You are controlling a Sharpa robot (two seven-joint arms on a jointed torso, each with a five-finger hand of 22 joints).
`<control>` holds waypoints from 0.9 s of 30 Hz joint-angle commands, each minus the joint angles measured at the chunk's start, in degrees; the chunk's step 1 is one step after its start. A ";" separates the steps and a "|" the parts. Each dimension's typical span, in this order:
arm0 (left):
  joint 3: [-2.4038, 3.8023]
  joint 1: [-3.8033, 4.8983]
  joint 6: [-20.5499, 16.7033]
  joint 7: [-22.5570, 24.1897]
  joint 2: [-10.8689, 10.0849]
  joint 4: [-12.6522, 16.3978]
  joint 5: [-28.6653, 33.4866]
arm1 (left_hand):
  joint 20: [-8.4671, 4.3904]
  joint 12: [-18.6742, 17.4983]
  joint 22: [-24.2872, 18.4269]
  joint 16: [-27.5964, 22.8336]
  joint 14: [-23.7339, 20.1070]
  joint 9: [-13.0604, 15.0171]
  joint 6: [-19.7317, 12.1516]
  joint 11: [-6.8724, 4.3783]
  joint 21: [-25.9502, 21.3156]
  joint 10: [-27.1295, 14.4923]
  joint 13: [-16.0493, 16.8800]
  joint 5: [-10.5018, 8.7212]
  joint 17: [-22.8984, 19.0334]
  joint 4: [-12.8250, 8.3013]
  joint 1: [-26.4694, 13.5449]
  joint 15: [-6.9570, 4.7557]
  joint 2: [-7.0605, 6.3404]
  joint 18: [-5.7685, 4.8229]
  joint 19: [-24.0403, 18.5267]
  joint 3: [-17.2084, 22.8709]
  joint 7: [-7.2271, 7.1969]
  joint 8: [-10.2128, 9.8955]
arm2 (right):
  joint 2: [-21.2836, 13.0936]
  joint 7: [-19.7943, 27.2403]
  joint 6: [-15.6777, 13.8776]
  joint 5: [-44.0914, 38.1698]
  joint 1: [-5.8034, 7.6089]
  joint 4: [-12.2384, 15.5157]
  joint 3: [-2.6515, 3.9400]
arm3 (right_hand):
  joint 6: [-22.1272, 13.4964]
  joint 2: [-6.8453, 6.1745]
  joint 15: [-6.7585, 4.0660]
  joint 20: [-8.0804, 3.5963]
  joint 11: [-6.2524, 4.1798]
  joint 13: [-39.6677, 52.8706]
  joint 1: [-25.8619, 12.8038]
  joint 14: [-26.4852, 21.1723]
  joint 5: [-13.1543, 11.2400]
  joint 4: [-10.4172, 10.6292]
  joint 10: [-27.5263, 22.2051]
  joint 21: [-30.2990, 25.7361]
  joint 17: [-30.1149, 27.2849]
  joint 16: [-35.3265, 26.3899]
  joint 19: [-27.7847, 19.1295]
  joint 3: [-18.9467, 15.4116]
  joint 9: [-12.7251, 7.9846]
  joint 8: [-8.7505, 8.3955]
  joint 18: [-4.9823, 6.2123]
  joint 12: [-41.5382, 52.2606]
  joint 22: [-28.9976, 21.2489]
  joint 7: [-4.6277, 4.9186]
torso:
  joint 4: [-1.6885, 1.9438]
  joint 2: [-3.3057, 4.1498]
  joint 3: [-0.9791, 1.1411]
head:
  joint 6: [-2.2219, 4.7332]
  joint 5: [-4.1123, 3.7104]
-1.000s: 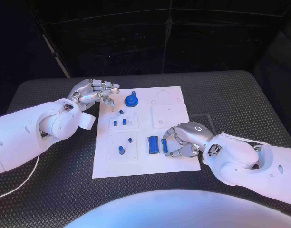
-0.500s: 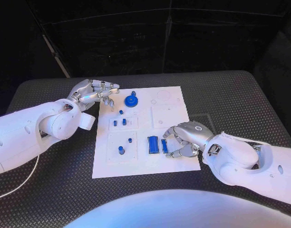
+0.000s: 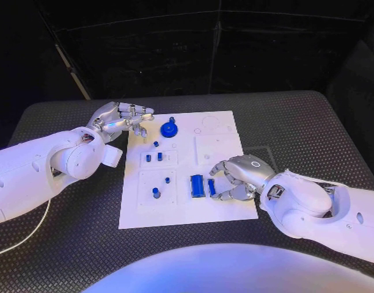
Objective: Assemble the parts on the task board
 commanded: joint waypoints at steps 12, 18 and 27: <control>0.05 0.06 0.53 0.06 0.04 0.12 -0.34 | 0.37 0.20 -0.06 -0.12 -0.44 -0.01 -0.28 0.01 -0.32 -0.42 0.10 0.06 -0.05 -0.14 -0.15 0.14 0.34 1.13 0.12 -0.31 -0.02 0.17 | 0.20 -0.83 -0.58 2.60 0.06 -0.93 0.01 | 0.43 0.11 0.38 0.32 -0.10 -0.05 0.09 4.37 -3.58 -0.23 -0.26 -0.22 8.07 -0.11 1.03 0.59 0.02 0.83 0.31 0.16 4.37 -0.18 | 0.02 -0.03 -0.02 | 0.00 0.11; 0.05 0.06 0.54 0.01 0.03 0.12 -0.36 | 0.37 0.20 -0.06 -0.12 -0.44 -0.01 -0.28 0.01 -0.32 -0.42 0.10 0.06 -0.05 -0.14 -0.15 0.14 0.34 1.13 0.12 -0.31 -0.02 0.17 | 0.31 -0.18 0.13 3.32 0.06 -1.16 0.02 | 0.57 -0.42 0.34 0.27 -0.15 -0.07 1.84 4.36 -7.51 -0.24 -0.29 -0.24 8.06 -0.13 1.02 0.66 0.01 1.10 0.31 0.29 4.37 -0.23 | -0.06 -0.11 -0.05 | 0.00 0.13; 0.05 0.06 0.66 -0.11 0.04 0.11 -0.36 | 0.37 0.26 -0.08 -0.12 -0.45 0.00 -0.30 0.01 -0.34 -0.46 0.11 0.08 -0.06 -0.19 -0.05 0.14 0.37 1.14 0.12 -0.29 -0.02 0.19 | 0.45 0.40 -1.28 4.19 0.06 -1.18 0.02 | 0.59 -5.35 0.32 0.21 -0.15 0.19 -0.47 4.40 -17.65 0.23 -0.04 -0.18 8.25 -0.02 1.08 -3.85 -0.01 1.21 0.28 0.74 4.47 -0.25 | 0.00 -0.06 -0.01 | 0.00 0.06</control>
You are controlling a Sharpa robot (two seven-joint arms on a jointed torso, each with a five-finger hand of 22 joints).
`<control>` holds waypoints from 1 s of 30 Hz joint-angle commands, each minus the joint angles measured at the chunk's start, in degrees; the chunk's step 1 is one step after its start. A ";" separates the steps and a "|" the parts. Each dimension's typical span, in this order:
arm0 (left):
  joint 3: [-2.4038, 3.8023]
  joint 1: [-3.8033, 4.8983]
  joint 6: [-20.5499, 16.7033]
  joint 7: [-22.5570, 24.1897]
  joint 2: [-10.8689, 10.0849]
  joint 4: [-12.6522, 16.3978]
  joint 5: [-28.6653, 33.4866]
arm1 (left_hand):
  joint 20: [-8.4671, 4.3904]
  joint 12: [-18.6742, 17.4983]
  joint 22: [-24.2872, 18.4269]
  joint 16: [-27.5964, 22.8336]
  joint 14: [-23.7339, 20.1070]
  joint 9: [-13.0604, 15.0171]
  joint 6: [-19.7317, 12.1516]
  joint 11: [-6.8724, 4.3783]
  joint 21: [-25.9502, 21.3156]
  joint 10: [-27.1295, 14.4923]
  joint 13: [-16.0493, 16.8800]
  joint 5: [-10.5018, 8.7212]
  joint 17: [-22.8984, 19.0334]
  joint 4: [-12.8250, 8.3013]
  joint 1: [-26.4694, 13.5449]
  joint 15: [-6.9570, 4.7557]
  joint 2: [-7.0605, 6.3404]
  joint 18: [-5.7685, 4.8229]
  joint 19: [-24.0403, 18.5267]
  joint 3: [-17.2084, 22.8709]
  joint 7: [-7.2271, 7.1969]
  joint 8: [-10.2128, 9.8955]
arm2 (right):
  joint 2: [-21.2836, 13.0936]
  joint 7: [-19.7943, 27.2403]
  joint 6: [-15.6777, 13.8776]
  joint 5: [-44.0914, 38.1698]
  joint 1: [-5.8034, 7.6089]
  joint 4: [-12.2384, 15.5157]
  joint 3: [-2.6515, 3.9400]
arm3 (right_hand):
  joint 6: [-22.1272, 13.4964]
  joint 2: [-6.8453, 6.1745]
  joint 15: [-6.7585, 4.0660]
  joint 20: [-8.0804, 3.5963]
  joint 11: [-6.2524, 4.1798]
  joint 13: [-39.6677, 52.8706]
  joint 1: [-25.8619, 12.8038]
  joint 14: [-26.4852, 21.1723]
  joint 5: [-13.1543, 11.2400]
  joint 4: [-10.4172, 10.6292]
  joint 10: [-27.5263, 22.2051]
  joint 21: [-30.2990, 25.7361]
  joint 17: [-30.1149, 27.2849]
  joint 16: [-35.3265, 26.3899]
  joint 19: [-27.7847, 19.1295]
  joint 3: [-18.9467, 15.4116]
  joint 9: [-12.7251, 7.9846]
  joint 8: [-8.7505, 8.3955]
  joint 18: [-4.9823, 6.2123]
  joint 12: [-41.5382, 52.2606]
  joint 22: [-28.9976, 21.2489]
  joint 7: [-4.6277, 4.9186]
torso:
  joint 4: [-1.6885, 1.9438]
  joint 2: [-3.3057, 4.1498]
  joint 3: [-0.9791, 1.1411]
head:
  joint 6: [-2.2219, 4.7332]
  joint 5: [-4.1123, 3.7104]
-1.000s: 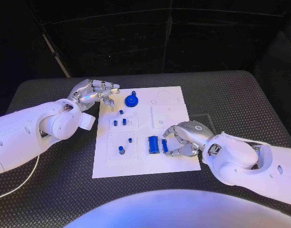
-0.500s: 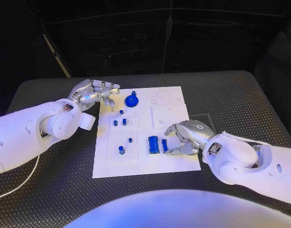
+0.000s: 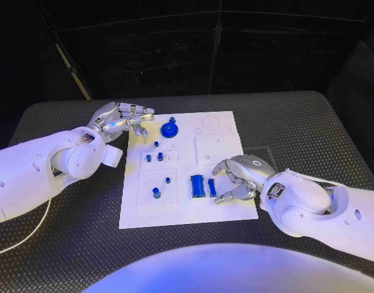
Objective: Assemble the parts on the task board
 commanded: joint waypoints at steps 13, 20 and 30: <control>0.05 0.04 0.63 -0.01 0.08 -0.02 -0.18 | 0.38 0.32 -0.10 -0.11 -0.47 0.00 -0.31 0.01 -0.36 -0.49 0.08 0.09 -0.07 -0.21 0.03 0.13 0.46 1.14 0.13 -0.25 -0.01 0.21 | -1.95 2.12 -3.87 5.16 0.05 1.49 0.01 | 0.65 -1.01 0.28 0.19 -0.19 0.42 -1.45 4.42 -0.15 0.11 0.19 -0.15 8.35 0.04 1.12 -1.13 0.05 0.31 0.27 0.69 4.52 -0.10 | -0.12 0.06 0.09 | 0.00 -0.04; 0.04 -0.06 0.71 -0.02 0.23 -0.12 -0.18 | 0.38 0.32 -0.10 -0.11 -0.47 0.00 -0.31 0.01 -0.36 -0.49 0.08 0.09 -0.07 -0.21 0.03 0.13 0.46 1.14 0.13 -0.25 -0.01 0.21 | -2.28 2.16 -5.24 6.54 0.05 1.38 0.02 | 0.94 -0.07 0.30 0.23 -0.21 0.36 -2.43 4.42 1.14 0.07 0.17 -0.13 8.32 0.02 1.14 -0.37 0.05 0.54 0.27 0.73 4.54 -0.14 | 0.06 0.03 0.06 | 0.00 -0.16; 0.04 -0.11 0.68 -0.07 0.24 -0.13 -0.18 | 0.38 0.32 -0.10 -0.11 -0.47 0.00 -0.31 0.01 -0.36 -0.49 0.08 0.09 -0.07 -0.21 0.03 0.13 0.46 1.14 0.13 -0.25 -0.01 0.21 | -1.71 0.42 -4.78 7.42 0.05 0.75 0.02 | 3.48 3.06 -0.10 -0.02 -0.79 0.44 -3.67 4.43 2.24 -0.09 0.28 -0.12 8.32 0.01 1.15 1.66 0.38 2.12 0.28 0.87 4.57 -0.89 | -0.04 0.07 -0.01 | 0.00 -0.02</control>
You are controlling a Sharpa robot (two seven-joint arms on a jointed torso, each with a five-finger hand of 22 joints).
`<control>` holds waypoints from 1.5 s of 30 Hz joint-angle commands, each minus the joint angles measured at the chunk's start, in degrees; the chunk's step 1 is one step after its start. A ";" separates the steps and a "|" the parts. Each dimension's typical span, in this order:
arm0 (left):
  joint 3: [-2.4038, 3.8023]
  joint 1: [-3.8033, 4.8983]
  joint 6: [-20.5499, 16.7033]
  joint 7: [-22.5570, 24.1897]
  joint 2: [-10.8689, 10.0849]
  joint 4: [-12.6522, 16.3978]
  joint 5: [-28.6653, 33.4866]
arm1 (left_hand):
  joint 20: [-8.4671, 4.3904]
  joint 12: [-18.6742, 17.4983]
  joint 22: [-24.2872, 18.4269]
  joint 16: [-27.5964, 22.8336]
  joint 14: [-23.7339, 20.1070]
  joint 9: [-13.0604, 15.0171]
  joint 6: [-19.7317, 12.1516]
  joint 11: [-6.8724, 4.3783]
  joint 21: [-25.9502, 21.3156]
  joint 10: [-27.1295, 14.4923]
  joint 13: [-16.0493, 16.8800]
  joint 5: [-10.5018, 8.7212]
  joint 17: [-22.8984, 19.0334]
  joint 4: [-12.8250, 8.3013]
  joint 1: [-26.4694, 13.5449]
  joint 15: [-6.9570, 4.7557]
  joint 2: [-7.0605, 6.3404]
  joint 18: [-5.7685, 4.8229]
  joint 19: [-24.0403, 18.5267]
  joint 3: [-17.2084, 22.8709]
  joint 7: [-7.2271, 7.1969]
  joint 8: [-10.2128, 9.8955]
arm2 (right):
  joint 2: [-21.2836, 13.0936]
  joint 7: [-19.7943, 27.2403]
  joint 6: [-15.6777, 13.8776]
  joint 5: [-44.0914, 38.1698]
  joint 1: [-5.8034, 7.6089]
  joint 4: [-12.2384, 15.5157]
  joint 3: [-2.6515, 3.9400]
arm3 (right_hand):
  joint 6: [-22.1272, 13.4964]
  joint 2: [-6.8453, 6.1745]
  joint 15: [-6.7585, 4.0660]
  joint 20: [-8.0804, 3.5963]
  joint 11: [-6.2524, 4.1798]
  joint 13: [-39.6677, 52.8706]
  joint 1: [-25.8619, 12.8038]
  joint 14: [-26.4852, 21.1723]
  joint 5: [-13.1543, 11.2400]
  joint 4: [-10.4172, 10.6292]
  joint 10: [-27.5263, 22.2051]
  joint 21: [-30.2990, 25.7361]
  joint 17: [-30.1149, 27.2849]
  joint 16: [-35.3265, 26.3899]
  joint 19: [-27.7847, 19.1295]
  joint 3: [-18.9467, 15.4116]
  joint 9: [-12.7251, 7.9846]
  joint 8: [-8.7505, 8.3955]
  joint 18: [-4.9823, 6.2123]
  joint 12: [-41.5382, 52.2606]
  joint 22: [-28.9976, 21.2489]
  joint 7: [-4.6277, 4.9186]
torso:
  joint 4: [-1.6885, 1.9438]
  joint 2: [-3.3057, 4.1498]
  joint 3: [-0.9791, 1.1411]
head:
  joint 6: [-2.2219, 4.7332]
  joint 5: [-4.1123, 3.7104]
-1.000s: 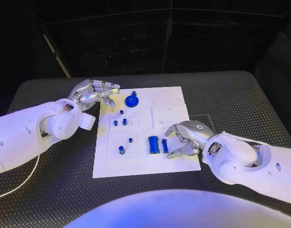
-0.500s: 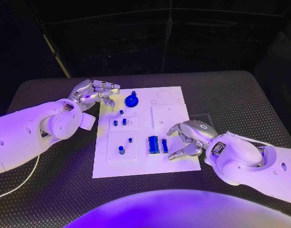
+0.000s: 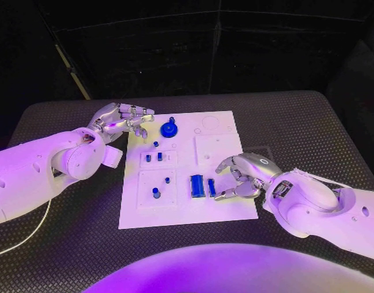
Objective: Assemble the parts on the task board
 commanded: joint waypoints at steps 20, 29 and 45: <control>0.04 0.04 0.62 0.03 0.09 0.11 -0.11 | 0.38 0.32 -0.06 -0.11 -0.27 0.00 -0.31 0.01 -0.36 -0.49 0.09 0.09 -0.08 -0.21 0.03 -0.07 0.46 1.15 0.12 -0.25 -0.01 0.21 | 2.46 -4.89 1.20 -1.39 0.06 -1.63 0.01 | 4.17 4.41 -1.32 -1.18 -1.97 0.06 2.10 4.42 2.85 -0.85 0.22 -0.15 8.16 -0.13 1.18 2.04 0.33 3.61 0.27 0.28 4.57 -1.69 | -0.01 -0.01 -0.02 | 0.00 0.22; 0.04 0.04 0.66 0.02 0.07 0.09 -0.11 | 0.38 0.32 -0.06 -0.11 -0.27 0.00 -0.31 0.01 -0.36 -0.49 0.09 0.09 -0.08 -0.21 0.03 -0.07 0.46 1.15 0.12 -0.25 -0.01 0.21 | 3.28 -6.23 2.95 -5.06 0.06 -2.10 0.01 | 3.62 3.20 -1.42 -1.36 -2.02 -0.01 5.33 4.34 -1.25 -1.83 0.14 -0.41 7.85 -0.38 1.05 1.64 0.01 4.06 0.33 0.22 4.27 -1.70 | -0.04 -0.04 -0.01 | 0.00 0.21; 0.04 0.04 0.61 0.03 -0.11 0.19 -0.11 | 0.38 0.32 -0.06 -0.11 -0.27 0.00 -0.31 0.01 -0.36 -0.49 0.09 0.09 -0.08 -0.21 0.03 -0.07 0.46 1.15 0.12 -0.25 -0.01 0.21 | 2.31 -2.96 -2.16 0.50 0.05 -1.25 0.02 | 2.74 3.05 -1.38 -1.35 -1.91 -0.14 3.32 4.31 0.50 -0.34 0.13 -0.56 7.64 -0.56 1.02 1.07 -0.22 4.28 0.36 0.19 4.12 -1.55 | -0.06 -0.03 0.05 | 0.00 0.24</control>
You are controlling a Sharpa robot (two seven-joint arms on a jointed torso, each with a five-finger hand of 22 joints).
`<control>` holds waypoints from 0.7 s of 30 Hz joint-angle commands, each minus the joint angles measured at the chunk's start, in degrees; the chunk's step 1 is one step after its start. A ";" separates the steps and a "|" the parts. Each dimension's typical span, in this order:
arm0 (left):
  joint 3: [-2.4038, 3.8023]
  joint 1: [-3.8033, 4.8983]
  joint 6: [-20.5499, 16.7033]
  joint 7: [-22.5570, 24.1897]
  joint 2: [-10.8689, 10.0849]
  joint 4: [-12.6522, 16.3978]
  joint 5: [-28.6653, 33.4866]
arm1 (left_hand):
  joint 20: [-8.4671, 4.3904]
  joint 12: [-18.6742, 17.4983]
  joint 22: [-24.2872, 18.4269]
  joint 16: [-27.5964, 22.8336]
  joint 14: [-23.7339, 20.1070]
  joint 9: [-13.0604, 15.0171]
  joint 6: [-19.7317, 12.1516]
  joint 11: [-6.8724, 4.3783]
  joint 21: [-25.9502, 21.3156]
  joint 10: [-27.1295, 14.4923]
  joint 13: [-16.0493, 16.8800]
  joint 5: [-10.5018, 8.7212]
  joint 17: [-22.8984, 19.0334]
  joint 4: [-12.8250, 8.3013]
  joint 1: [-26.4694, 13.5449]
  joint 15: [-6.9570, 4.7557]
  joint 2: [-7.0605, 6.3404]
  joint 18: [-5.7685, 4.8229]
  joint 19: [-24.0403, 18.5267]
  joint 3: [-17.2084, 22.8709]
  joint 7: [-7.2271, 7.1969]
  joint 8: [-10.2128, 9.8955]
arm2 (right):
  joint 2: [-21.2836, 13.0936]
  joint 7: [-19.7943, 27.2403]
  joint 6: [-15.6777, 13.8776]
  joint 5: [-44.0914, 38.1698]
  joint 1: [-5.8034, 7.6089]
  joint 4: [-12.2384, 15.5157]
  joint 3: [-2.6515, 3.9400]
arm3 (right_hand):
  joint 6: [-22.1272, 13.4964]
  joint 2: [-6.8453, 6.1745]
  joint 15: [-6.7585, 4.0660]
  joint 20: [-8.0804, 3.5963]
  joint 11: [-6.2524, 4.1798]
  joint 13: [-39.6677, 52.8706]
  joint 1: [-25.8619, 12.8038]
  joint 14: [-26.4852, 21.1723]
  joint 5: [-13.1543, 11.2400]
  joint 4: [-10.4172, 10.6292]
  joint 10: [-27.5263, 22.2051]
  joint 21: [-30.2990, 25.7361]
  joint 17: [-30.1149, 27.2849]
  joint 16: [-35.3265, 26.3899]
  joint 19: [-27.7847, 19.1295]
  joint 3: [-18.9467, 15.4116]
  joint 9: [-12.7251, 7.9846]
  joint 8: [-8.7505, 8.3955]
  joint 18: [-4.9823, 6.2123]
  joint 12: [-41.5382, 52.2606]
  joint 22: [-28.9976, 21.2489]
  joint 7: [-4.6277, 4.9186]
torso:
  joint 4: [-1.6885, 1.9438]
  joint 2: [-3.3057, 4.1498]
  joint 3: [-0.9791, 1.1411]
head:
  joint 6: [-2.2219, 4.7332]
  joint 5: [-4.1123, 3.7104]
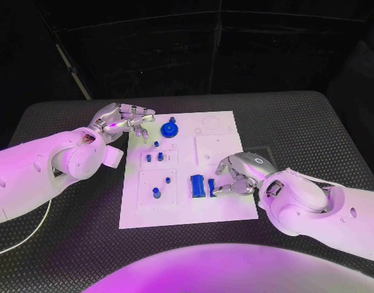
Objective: Assemble the parts on the task board
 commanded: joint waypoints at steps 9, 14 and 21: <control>0.05 0.06 0.32 0.45 0.14 -0.28 -0.07 | 0.39 0.50 -0.11 -0.09 -0.31 0.01 -0.36 0.04 -0.41 -0.61 0.11 0.08 -0.10 -0.20 0.11 -0.05 0.58 1.16 0.13 -0.25 0.02 0.25 | -3.68 20.98 -2.81 37.13 0.46 0.23 0.23 | -4.81 2.31 0.51 0.42 0.93 -10.68 1.96 1.65 3.41 -0.84 -9.09 -9.73 -2.31 -7.74 -4.69 1.69 -0.20 -1.25 3.07 -7.37 -8.37 1.40 | 0.11 -0.30 -0.27 | 0.00 -0.51; 0.05 0.06 -0.25 1.33 0.31 -0.52 -0.05 | 0.42 0.70 -0.16 -0.07 -0.33 0.04 -0.31 0.03 -0.46 -0.60 0.15 0.04 -0.12 -0.02 -0.13 -0.02 0.62 1.15 0.13 -0.40 -0.04 0.34 | -2.86 31.94 -1.39 57.62 3.00 -4.84 0.55 | -5.68 6.36 0.68 0.70 1.28 -30.02 5.92 -5.50 2.08 -4.19 -23.29 -31.43 -24.23 -28.37 -15.31 2.20 -0.15 -1.41 7.44 -23.37 -33.03 1.75 | 0.33 -0.71 -0.58 | 0.03 -0.81; 0.05 0.06 -3.67 4.20 0.59 -1.61 2.65 | 0.31 2.18 -1.08 -2.76 -2.97 0.34 1.36 -0.76 -2.16 1.32 0.39 0.09 -1.40 0.37 -0.27 -0.46 0.90 1.19 -1.85 -0.71 -1.12 1.56 | 2.25 41.09 0.08 76.43 6.52 -16.38 0.68 | -3.01 9.13 3.22 2.97 3.41 -45.54 9.45 -16.87 1.33 -6.48 -27.46 -49.60 -40.34 -52.21 -23.51 3.07 -0.28 -3.64 8.14 -42.64 -46.80 3.14 | 0.21 -1.80 -1.24 | 2.27 -1.08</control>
